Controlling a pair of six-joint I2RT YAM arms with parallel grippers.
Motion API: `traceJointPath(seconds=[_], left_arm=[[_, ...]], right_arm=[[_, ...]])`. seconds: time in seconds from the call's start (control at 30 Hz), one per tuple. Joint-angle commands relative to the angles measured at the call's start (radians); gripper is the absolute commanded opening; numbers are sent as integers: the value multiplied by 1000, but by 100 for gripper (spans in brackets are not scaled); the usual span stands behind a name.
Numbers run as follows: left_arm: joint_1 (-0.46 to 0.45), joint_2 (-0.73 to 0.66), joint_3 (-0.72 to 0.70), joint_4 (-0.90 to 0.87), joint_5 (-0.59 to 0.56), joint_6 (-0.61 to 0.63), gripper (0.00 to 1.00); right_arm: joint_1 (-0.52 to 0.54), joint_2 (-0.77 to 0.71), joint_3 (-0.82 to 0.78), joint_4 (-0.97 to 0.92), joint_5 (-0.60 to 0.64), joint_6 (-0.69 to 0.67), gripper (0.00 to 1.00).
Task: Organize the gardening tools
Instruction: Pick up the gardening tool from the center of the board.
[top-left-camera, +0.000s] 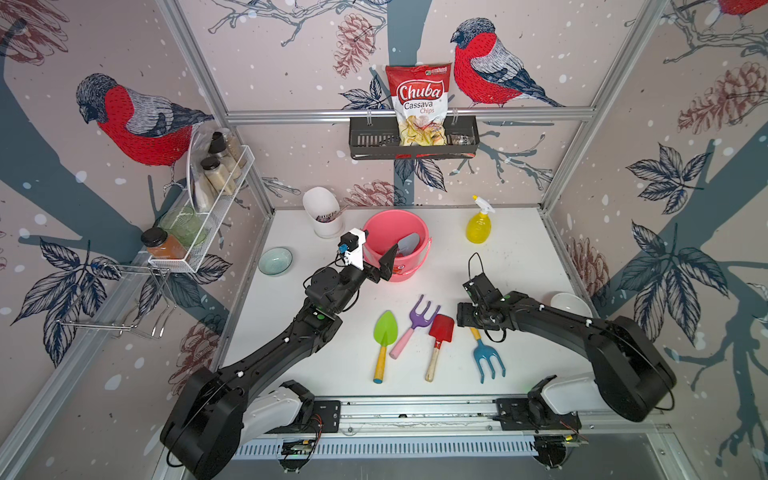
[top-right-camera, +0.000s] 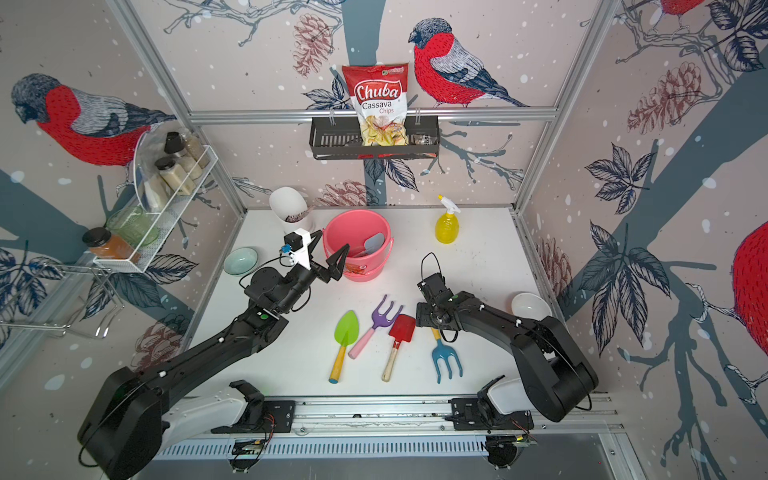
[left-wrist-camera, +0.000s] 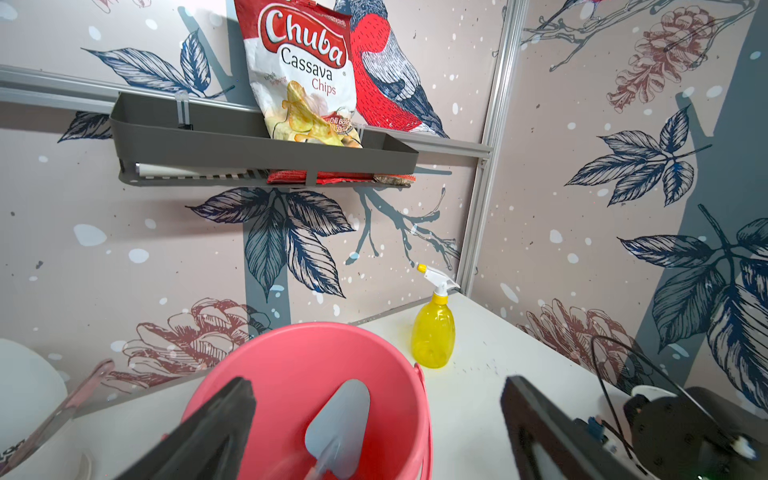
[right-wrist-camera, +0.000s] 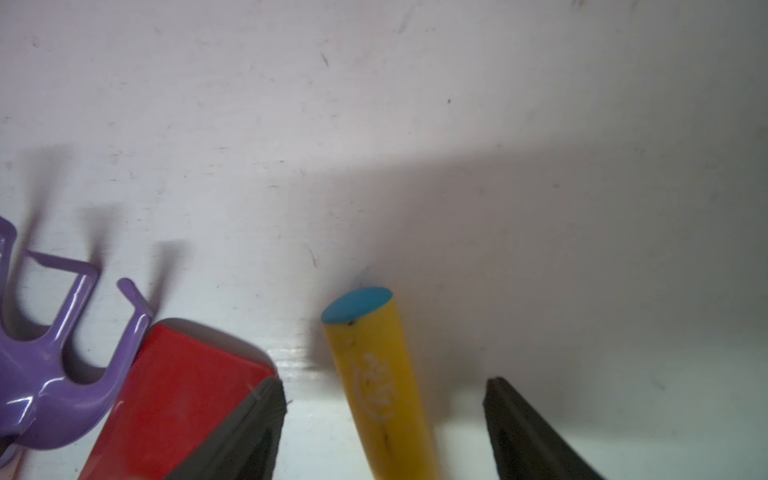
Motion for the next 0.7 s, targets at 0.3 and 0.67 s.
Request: traceJointPath(seconds=[0.3, 0.67], left_arm=[[-20, -89, -32, -126, -34, -11, 96], [-34, -136, -16, -223, 37, -45, 96]], right_arm=[[-15, 29, -11, 28, 23, 8, 23], [-16, -148, 66, -69, 126, 57, 0]])
